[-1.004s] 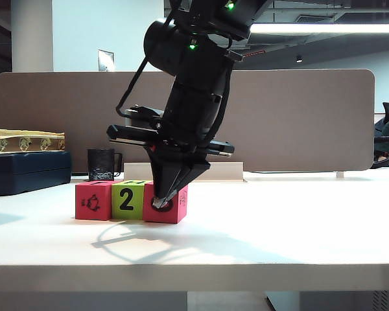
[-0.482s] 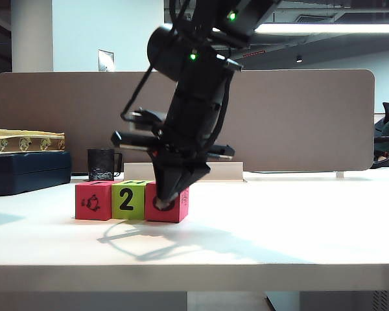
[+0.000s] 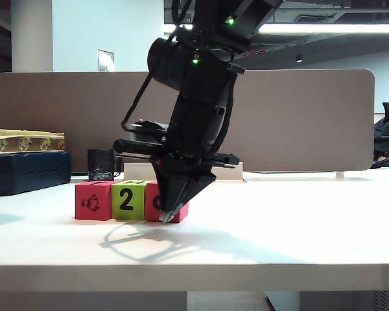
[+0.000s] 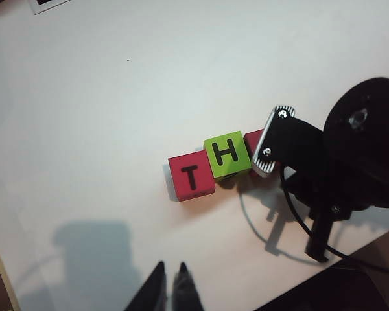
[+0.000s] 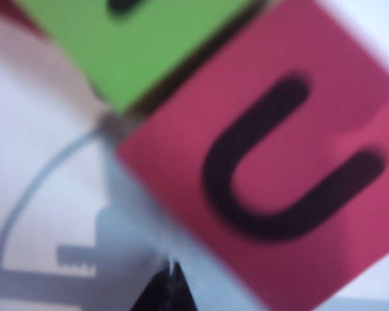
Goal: Select the appropriate blocks from the scattered letter blocks on the table and arrange them in a row to spell out "THU".
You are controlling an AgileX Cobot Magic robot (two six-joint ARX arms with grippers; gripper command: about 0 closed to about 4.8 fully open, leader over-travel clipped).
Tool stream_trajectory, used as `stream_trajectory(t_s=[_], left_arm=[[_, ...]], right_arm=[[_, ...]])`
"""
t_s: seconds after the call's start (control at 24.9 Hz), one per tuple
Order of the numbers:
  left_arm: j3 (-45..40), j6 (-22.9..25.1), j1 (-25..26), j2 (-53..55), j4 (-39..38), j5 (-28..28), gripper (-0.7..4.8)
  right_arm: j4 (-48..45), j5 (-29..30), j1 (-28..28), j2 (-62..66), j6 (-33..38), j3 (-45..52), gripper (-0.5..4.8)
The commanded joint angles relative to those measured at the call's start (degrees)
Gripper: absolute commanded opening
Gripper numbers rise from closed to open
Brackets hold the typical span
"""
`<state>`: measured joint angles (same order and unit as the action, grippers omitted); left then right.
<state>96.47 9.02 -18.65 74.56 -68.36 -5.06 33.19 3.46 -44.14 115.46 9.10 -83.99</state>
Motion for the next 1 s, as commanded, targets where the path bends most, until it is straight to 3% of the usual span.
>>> stream_trajectory(t_s=[0.04,0.4,0.56,0.76,1.0], left_arm=[[0.09,-0.02,0.0,-0.2,1.6,-0.26,0.15],[-0.39,-0.02,0.0,-0.22,-0.66,-0.31,0.15],[-7.17,0.0,0.76,-0.2,5.35,-0.11,0.15],[-20.74,-1.01,2.73,0.35,18.47,0.09,-0.06],[-24.13,-1.46,5.05,7.19,24.92,0.55,-0.06]], right_arm=[[0.92,0.52,-0.33,-3.02,-0.2,-0.2,-0.02],[8.07,-2.56,-0.28,-18.03,-3.15,-0.2,-0.02],[9.11,-5.44,0.33,-20.04,-3.21,-0.2,-0.02],[9.01,-5.66,2.19,-17.97,-3.17,-0.09,-0.02],[7.3,-4.7,4.26,-10.82,-3.15,-0.09,-0.02]])
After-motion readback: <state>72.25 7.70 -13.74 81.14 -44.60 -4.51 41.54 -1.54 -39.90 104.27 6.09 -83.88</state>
